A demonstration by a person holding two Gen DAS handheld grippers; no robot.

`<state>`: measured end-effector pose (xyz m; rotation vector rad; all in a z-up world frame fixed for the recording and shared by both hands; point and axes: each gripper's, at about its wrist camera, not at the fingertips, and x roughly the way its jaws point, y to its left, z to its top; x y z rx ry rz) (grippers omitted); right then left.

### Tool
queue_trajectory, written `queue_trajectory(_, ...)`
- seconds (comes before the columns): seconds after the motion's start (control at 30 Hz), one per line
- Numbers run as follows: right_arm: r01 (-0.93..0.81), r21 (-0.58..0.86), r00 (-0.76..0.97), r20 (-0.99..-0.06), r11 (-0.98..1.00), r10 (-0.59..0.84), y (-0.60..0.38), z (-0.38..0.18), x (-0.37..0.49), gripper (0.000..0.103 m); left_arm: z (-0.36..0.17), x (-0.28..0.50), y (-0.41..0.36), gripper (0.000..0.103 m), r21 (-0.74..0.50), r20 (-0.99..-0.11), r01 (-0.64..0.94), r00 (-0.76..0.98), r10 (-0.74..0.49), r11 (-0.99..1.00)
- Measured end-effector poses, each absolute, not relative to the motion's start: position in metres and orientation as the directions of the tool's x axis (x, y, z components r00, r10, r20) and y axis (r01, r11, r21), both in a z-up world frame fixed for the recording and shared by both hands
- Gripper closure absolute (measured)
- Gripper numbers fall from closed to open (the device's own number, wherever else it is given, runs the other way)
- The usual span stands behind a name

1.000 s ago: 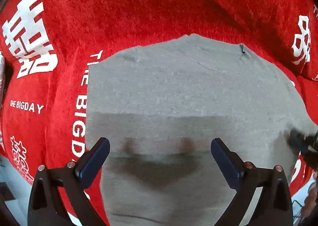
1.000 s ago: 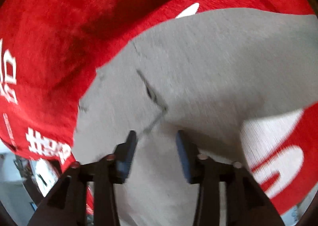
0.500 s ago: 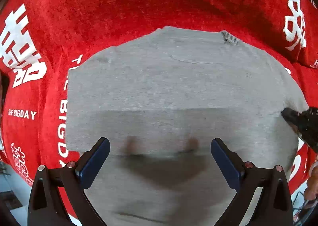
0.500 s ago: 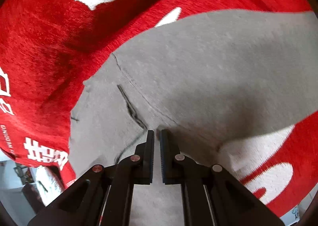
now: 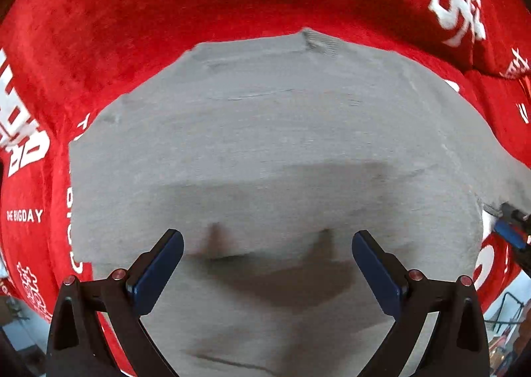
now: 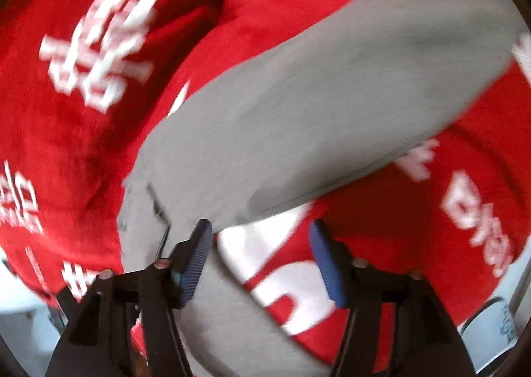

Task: Fold small clothes

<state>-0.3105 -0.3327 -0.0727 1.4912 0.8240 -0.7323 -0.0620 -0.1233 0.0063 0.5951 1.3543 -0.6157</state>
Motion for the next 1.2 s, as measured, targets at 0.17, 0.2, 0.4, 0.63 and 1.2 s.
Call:
queue_trajectory(0.17,0.831,0.534,0.539,-0.842,-0.157,-0.009,-0.351,-0.082,-0.368,0.038,0.002,-0.077,-0.144,0.001,0.020,-0.994,0.732,0.089,-0.067,0.681)
queue_trajectory(0.2,0.821,0.537,0.543,-0.840,-0.195,-0.026,-0.354,-0.087,-0.379,0.038,0.001,-0.080,-0.148,0.001,0.020,-0.994,0.736,0.088,-0.067,0.677)
queue_trajectory(0.4,0.695,0.634,0.656,-0.752,-0.340,-0.063,-0.372,-0.116,-0.412,0.038,-0.004,-0.098,-0.168,0.001,0.005,-0.995,0.750,0.067,-0.069,0.662)
queue_trajectory(0.63,0.615,0.700,0.714,-0.690,-0.362,-0.122,-0.396,-0.115,-0.422,0.037,-0.010,-0.109,-0.188,0.001,0.008,-0.997,0.771,0.058,-0.059,0.637)
queue_trajectory(1.2,0.323,0.902,0.914,-0.375,-0.284,-0.151,-0.412,-0.078,-0.361,0.095,-0.006,-0.096,-0.177,0.001,0.007,-0.996,0.738,0.067,-0.062,0.675)
